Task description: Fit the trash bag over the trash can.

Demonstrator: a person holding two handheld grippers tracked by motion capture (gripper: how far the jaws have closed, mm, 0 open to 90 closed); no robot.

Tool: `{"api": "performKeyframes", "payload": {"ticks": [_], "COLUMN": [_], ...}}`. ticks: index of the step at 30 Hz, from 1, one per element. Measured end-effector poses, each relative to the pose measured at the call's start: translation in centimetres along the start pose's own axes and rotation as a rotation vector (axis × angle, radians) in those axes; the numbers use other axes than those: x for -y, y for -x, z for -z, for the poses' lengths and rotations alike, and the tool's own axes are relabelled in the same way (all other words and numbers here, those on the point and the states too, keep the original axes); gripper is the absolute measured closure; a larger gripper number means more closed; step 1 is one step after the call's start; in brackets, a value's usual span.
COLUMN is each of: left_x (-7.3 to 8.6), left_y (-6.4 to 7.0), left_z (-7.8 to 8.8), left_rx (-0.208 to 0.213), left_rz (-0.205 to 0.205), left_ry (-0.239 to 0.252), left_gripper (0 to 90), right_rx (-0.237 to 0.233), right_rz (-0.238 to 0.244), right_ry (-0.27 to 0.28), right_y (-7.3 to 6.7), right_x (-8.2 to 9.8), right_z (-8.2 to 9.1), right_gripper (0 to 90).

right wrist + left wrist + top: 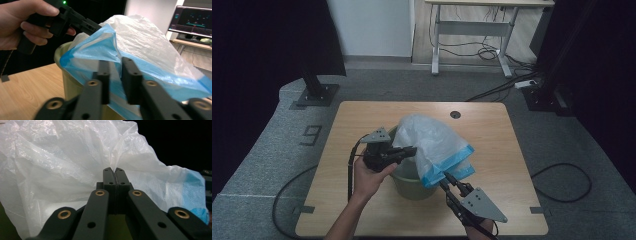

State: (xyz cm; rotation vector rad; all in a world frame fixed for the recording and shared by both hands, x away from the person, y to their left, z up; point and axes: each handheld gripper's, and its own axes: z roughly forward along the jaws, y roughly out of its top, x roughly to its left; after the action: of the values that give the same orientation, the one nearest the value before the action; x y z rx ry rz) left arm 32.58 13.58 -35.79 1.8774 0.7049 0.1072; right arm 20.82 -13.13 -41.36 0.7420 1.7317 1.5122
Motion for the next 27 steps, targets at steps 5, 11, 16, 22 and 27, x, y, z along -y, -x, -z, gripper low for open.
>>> {"api": "performKeyframes", "payload": {"ticks": [5,11,16,22,27], "left_x": [0.1,0.0,-0.1,-0.4,-0.6], "left_y": [-0.1,-0.3,-0.5,-0.8,-1.1], "left_z": [0.4,1.3,2.2,3.6,5.0], "left_rx": [0.007,0.001,-0.001,-0.013,-0.028], "left_rz": [0.008,0.016,0.024,0.028,0.029], "left_ry": [0.011,0.034,0.053,0.072,0.085], "left_gripper": [89.2,89.2,89.3,89.3,89.3], "right_rx": [-0.005,0.007,0.037,0.069,0.094], "right_rz": [-0.014,-0.045,-0.055,-0.077,-0.101], "right_ry": [-0.003,0.008,0.015,0.015,0.021], "right_y": [0.4,1.5,2.5,4.5,6.5], "right_x": [-0.2,-0.1,-0.3,-0.7,-1.7], "right_z": [0.0,0.3,0.5,0.6,0.6], "right_gripper": [89.0,89.1,89.1,89.1,89.1]}}
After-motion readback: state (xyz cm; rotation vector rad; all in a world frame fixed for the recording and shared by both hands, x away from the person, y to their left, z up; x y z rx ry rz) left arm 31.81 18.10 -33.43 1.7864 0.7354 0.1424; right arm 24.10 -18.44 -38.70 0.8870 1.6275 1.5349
